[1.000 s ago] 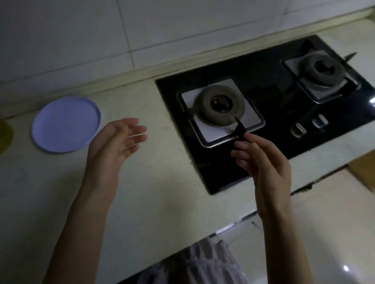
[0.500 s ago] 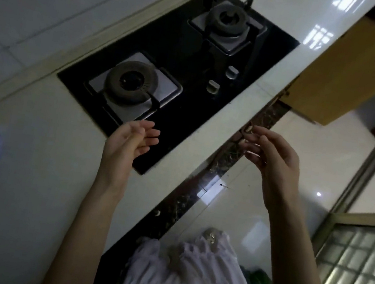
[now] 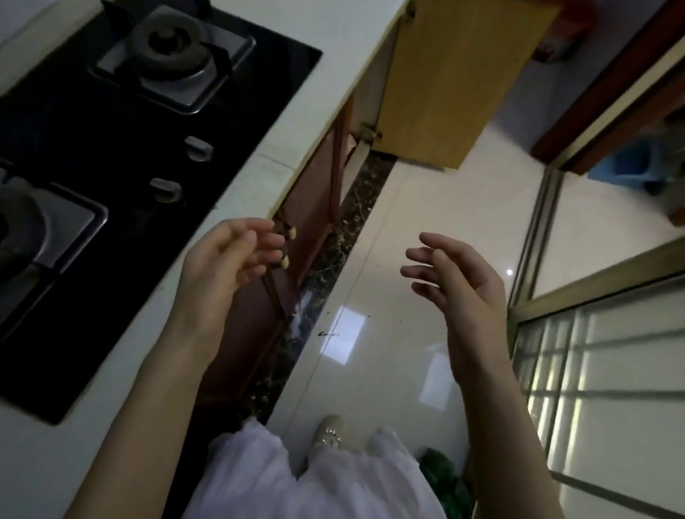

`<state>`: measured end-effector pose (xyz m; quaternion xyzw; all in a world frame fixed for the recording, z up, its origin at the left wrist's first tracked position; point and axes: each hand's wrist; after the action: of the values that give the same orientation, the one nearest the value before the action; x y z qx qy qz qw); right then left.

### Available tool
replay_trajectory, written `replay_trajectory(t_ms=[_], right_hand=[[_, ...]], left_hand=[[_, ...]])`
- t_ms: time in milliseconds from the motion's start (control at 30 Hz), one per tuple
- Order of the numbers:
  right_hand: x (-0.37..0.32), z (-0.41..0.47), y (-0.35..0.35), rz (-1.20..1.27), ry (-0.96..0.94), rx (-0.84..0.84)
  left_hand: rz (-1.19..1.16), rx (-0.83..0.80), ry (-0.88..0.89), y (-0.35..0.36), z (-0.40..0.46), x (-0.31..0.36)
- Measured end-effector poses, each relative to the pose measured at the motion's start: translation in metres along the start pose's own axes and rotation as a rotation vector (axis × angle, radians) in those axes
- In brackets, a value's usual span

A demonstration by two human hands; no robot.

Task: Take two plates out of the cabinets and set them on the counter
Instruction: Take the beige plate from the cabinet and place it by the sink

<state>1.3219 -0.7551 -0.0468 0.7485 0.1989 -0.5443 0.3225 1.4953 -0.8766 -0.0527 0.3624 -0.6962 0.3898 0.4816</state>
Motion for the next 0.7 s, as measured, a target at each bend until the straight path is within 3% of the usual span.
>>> replay_trajectory(t_ms=[333,700], right_hand=[[-0.012,0.058,-0.06,0.049,-0.015,0.21],[-0.051,0.203,-0.069,0.054,-0.047,0.361]], left_hand=[[0.006,-0.216,-0.001,0.08,0.083,0.024],[0.037,-0.336,0.008,0.133,0.245,0.078]])
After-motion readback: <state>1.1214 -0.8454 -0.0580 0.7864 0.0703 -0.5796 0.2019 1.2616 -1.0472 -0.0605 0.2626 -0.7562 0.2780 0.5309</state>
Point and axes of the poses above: each hand's wrist, its own z-axis towards the middle knuckle, its own y-axis out of the palm, x = y × z, and after that the axes turned 13 degrees about z, right-handed
